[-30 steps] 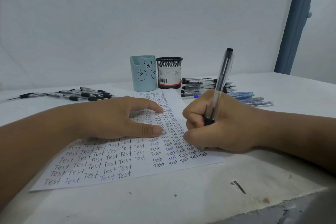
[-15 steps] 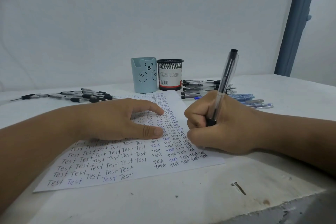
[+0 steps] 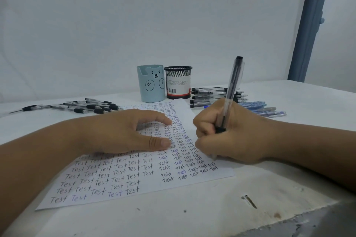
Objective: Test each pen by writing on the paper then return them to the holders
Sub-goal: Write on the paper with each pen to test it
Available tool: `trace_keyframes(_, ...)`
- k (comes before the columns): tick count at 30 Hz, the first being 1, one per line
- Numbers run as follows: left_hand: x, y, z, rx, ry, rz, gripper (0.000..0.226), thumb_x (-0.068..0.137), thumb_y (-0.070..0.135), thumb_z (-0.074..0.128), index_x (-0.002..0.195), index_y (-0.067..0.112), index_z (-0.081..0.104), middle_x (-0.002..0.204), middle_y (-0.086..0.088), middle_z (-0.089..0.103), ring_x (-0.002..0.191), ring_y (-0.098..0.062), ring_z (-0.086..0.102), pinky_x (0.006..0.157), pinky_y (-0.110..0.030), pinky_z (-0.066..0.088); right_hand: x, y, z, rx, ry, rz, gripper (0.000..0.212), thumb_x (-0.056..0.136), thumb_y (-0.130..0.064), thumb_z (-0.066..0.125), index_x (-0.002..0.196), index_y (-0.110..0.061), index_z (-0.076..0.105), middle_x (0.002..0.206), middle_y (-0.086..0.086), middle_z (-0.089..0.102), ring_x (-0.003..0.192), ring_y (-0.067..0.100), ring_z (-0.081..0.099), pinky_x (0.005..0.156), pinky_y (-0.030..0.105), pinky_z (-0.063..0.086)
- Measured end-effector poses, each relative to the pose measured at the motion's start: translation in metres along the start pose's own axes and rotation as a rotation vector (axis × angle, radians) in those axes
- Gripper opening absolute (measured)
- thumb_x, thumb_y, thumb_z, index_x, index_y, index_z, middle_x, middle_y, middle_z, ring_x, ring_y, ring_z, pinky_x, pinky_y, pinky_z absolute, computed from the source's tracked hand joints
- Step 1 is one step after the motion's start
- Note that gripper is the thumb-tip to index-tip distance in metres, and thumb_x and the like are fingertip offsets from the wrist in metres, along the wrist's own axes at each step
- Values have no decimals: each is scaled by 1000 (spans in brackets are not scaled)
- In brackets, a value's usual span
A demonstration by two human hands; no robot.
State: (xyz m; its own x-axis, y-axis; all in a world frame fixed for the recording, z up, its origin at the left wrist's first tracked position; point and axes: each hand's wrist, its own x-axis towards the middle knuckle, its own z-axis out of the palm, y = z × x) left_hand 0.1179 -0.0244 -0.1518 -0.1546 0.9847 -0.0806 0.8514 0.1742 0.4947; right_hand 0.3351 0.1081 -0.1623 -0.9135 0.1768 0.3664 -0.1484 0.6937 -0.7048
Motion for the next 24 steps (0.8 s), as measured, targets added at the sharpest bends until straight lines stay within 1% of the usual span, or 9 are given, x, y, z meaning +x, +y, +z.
trace_keyframes(3, -2, 3, -2, 2, 25, 1, 63, 61, 84, 68, 121, 70, 51, 148, 32, 43, 139, 6, 37, 123, -36, 26, 7, 1, -2, 246, 170, 88, 51, 88, -34, 70, 51, -13, 41, 47, 6, 43, 41, 19, 37, 46, 27, 30)
trace_keyframes(5, -2, 3, -4, 1, 61, 2, 58, 64, 78, 67, 120, 68, 54, 145, 33, 45, 137, 7, 39, 121, -34, 27, 14, 2, -6, 282, 218, 115, 63, 94, -58, 54, 53, -13, 39, 53, 6, 41, 49, 21, 39, 53, 32, 30)
trace_keyframes(6, -3, 4, -4, 9, 76, 0, 57, 65, 77, 65, 120, 67, 55, 144, 33, 46, 136, 7, 40, 120, -32, 28, 19, 2, -7, 262, 245, 112, 63, 97, -60, 47, 55, -15, 37, 56, 6, 38, 51, 21, 41, 56, 32, 31)
trace_keyframes(9, -4, 5, -5, 10, 110, -11, 51, 68, 75, 65, 118, 66, 57, 136, 38, 48, 133, 5, 42, 115, -29, 30, 30, 5, -15, 216, 392, 76, 43, 93, -54, 48, 73, -16, 41, 54, 1, 32, 44, 18, 34, 44, 23, 30)
trace_keyframes(12, -5, 5, -6, -16, 163, -30, 50, 68, 74, 65, 117, 62, 61, 126, 40, 51, 128, 3, 47, 109, -29, 33, 36, 11, -25, 66, 485, 70, 37, 85, -56, 55, 95, -22, 45, 46, 2, 38, 38, 17, 27, 40, 25, 28)
trace_keyframes(15, -5, 6, -7, -42, 187, -34, 50, 67, 76, 65, 114, 61, 63, 131, 34, 57, 126, -1, 51, 112, -37, 36, 36, 16, -33, -215, 530, 51, 18, 101, -37, 54, 96, -20, 58, 58, 15, 59, 35, 7, 43, 43, 17, 36)
trace_keyframes(17, -5, 6, -7, -46, 203, -36, 48, 65, 76, 65, 111, 62, 64, 124, 36, 60, 122, 0, 54, 111, -40, 39, 37, 20, -35, -354, 557, 19, 17, 104, -27, 52, 93, -20, 61, 68, 11, 66, 45, 3, 54, 49, 12, 37)
trace_keyframes(22, -6, 6, -6, -96, 258, -30, 38, 68, 70, 68, 103, 55, 71, 112, 34, 67, 113, 3, 60, 102, -32, 44, 41, 32, -31, -457, 555, -55, 9, 100, -26, 60, 95, -27, 67, 64, 4, 65, 53, 18, 54, 57, 29, 45)
trace_keyframes(24, -5, 6, -7, -114, 282, -25, 35, 70, 66, 70, 101, 50, 73, 109, 34, 69, 109, 6, 61, 96, -25, 44, 43, 32, -30, -478, 513, -60, 10, 100, -23, 60, 99, -22, 70, 61, -7, 60, 54, 11, 53, 56, 24, 43)
